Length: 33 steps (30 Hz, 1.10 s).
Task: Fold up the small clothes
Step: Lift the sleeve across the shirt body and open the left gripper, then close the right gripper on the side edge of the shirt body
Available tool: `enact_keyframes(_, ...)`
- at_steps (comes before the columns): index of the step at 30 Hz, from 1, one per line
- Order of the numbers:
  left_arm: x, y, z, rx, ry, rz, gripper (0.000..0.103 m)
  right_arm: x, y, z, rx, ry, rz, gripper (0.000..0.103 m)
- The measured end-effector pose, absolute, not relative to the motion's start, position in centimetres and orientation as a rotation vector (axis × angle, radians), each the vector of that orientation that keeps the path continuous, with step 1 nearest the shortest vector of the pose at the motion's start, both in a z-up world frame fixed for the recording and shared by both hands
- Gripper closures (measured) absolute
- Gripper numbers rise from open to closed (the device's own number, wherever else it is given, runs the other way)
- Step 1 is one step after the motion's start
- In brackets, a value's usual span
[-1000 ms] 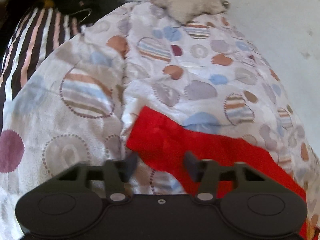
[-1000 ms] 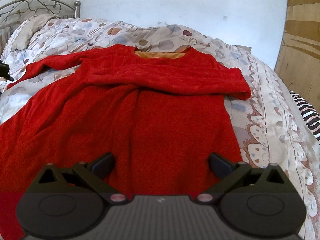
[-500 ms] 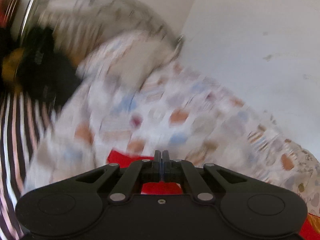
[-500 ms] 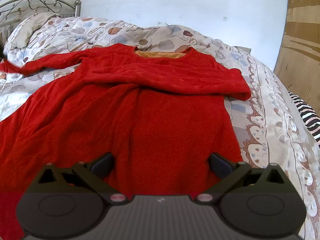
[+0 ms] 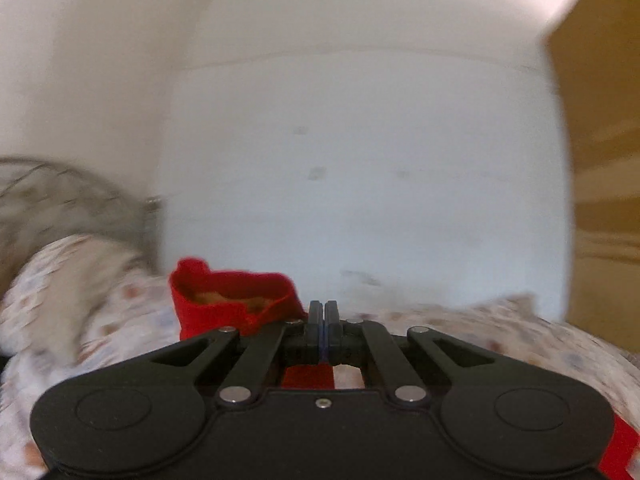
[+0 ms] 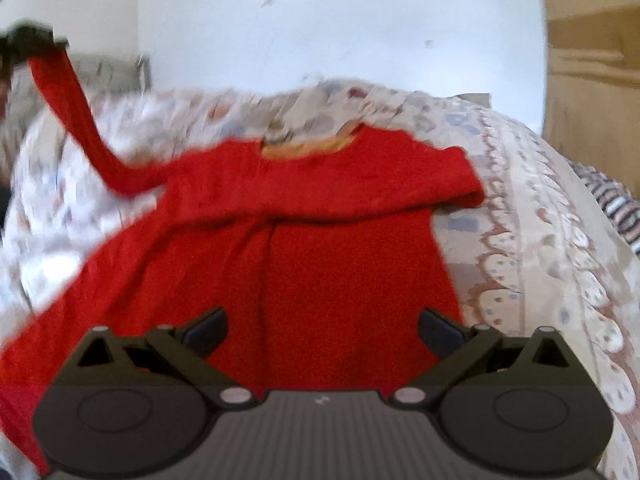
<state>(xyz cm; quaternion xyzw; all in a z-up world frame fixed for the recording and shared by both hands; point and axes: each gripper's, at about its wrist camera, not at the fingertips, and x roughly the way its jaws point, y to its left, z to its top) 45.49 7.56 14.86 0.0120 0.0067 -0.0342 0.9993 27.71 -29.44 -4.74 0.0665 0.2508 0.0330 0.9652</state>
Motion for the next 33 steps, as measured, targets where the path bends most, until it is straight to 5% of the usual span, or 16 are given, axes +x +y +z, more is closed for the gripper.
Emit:
enact_keyframes(11, 44.3, -7.1, 9.2, 0.189, 0.123, -0.375, 0.103, 22.4, -35.9, -3.6, 0.206, 0.503, -0.164, 0.0)
enact_keyframes(16, 44.4, -6.2, 4.2, 0.093, 0.298, -0.347, 0.079, 22.0, -36.3, -4.4, 0.202, 0.538, -0.159, 0.0)
enact_keyframes(19, 44.3, -4.2, 2.5, 0.046, 0.385, -0.307, 0.058, 22.7, -35.6, -4.4, 0.204, 0.537, -0.134, 0.0)
enact_keyframes(21, 44.0, -2.5, 1.3, 0.042, 0.413, -0.244, 0.033, 23.6, -34.7, -4.3, 0.207, 0.534, -0.102, 0.0)
enact_keyframes(27, 42.1, 3.6, -0.8, 0.047, 0.454, -0.054, 0.003, 27.7, -30.7, -3.2, 0.176, 0.523, 0.051, 0.0)
enact_keyframes(33, 41.2, 8.6, -2.1, 0.006, 0.507, 0.047, 0.002, 34.7, -24.9, -1.2, 0.143, 0.517, 0.291, 0.0)
